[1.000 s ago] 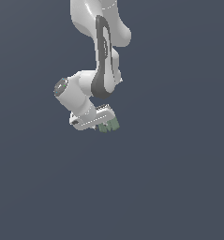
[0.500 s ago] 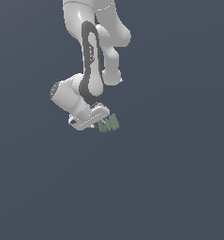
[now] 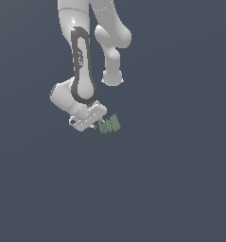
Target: Pick up the object and move it to a goal position.
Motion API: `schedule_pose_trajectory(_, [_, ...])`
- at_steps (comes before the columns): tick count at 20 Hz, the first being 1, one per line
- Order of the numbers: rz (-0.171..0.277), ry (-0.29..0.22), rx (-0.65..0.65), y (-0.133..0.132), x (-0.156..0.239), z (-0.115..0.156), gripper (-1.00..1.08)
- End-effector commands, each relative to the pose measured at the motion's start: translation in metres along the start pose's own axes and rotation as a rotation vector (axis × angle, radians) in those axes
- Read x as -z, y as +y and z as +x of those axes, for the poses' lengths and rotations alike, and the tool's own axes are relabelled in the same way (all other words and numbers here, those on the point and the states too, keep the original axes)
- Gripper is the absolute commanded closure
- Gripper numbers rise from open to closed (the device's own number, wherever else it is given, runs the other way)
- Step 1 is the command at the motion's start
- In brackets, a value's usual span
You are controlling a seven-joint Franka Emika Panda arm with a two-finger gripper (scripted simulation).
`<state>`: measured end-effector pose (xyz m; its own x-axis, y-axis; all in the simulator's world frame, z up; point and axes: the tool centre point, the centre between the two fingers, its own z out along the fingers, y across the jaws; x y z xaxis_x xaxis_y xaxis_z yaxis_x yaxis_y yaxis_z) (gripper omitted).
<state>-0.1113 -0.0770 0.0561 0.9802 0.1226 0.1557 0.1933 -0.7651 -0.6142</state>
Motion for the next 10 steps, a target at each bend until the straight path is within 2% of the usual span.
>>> schedule_pose_trajectory(1, [0.017,0.02,0.01,0.0016,-0.0011,-0.0039,-0.2])
schedule_pose_trajectory(10, [0.044,0.058,0.025,0.0049,-0.0028,-0.0111,-0.2])
